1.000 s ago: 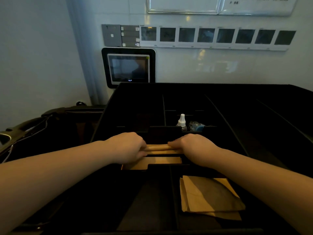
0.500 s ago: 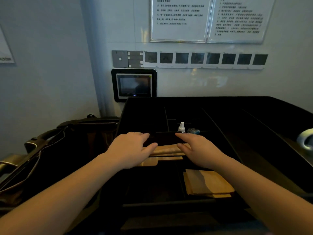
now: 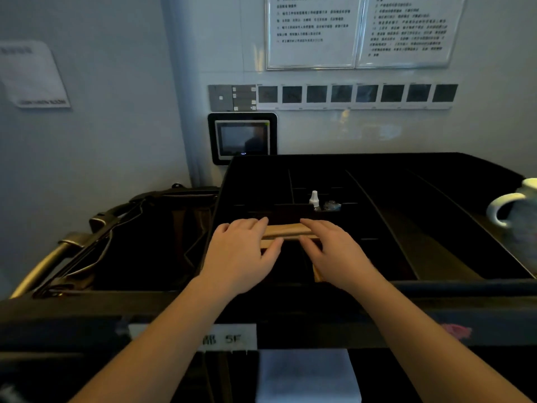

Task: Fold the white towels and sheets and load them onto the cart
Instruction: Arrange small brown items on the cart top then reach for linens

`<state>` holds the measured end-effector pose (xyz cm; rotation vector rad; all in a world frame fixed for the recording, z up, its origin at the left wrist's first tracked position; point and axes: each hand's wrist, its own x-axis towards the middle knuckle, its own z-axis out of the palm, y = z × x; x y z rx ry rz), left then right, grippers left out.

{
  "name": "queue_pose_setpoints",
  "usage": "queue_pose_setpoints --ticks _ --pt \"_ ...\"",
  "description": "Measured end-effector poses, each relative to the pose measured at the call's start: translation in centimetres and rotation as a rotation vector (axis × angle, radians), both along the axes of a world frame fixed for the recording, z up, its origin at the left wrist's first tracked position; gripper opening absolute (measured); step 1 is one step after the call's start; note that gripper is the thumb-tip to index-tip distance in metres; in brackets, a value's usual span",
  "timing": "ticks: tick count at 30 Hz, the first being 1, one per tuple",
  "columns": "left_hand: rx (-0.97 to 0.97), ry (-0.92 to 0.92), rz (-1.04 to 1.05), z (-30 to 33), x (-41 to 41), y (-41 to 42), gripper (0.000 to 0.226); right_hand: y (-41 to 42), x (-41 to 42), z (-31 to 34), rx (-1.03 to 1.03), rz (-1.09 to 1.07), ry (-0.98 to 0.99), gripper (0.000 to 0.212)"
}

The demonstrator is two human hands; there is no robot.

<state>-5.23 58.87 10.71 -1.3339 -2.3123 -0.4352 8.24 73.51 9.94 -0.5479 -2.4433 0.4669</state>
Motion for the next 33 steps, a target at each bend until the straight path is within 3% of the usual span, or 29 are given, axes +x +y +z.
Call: queue_pose_setpoints --ticks 6,14,20,33 --pt "-0.016 0.017 0.185 -2.1 7.1 -4.9 0.067 -3.8 3.8 -1.1 0.054 0.053 0.013 0.049" --pt "0.032 -0.1 0.419 -6.2 18.4 -13.1 0.065 -10.6 11.7 -4.7 0.132 0.241 -0.05 0.048" --pt "-0.01 -0.261 0.688 -11.2 26.6 -23.5 0.066 -20.4 15.4 -9.7 -0.073 0.556 -0.148 0.049" --pt "0.089 -0.5 1.434 -18.5 46.0 -47.5 0.063 -48.2 22.4 -17.6 -0.1 1.182 -0.392 0.045"
